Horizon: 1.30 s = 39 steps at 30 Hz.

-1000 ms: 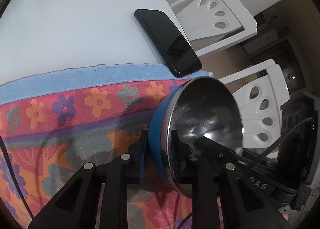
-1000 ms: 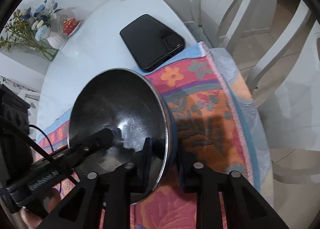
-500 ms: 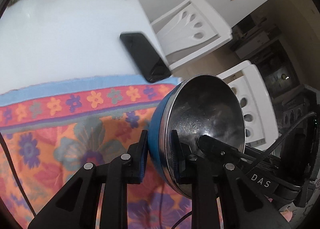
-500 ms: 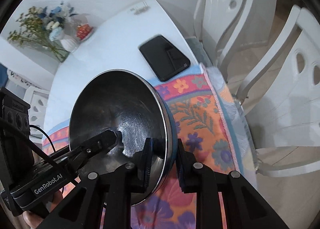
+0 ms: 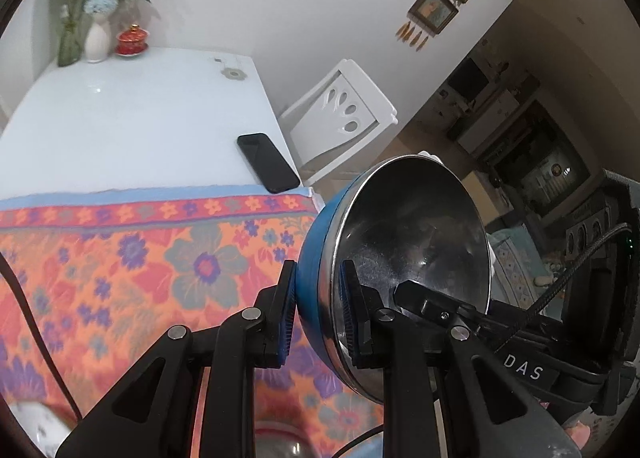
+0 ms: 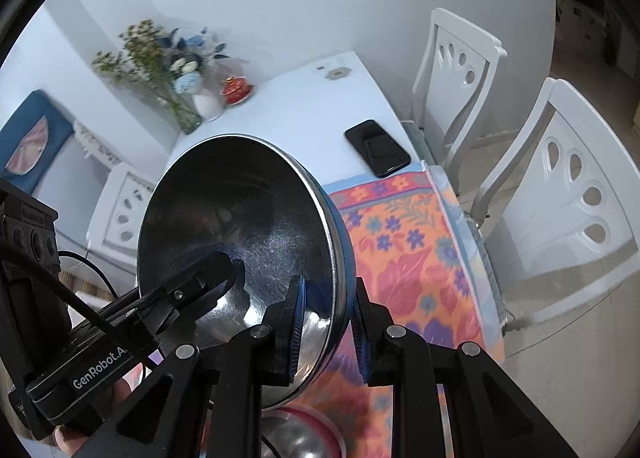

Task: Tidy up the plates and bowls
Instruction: 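Carry the blue steel bowl with both grippers over the pink bowl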

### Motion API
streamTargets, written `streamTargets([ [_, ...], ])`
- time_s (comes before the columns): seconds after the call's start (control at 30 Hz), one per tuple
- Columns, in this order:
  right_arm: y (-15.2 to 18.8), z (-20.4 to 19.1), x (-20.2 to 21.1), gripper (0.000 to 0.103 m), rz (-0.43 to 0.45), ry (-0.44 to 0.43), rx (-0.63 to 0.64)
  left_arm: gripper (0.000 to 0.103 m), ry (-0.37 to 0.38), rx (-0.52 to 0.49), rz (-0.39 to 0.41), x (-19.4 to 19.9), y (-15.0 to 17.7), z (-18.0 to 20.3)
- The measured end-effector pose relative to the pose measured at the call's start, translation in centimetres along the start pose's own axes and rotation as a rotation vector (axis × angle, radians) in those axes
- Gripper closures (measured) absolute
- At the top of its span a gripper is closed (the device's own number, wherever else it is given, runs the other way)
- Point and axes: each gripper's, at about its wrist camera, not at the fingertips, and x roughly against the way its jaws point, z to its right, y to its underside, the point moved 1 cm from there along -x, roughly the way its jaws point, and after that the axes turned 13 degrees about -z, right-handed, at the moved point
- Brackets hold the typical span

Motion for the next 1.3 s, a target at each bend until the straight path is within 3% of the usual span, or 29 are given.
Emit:
streamTargets([
  [0.33,9.5,-3.8,-0.5,0.081,-0.088,-0.04,0.041,0.085,-0.022,0.076,-0.025,3.8,9.5,-2.4],
  [0.7,16.5,-2.7,-6.1,0.08,-0.234,-0.033,0.0,0.086,-0.04,0.143,-0.151,0.4,17.6,-5.0],
  [0.9,18.1,-0.5,-8.5,0.08,-0.286,-0.04,-0.052,0.086,-0.037,0.152,-0.196,-1.9,19.5,-5.5],
  [1.3,18.8,0.4,-10.1,0.08,-0.316,-0.054,-0.083,0.086,-0.043,0.179,-0.219,-3.5,20.0,-6.3],
])
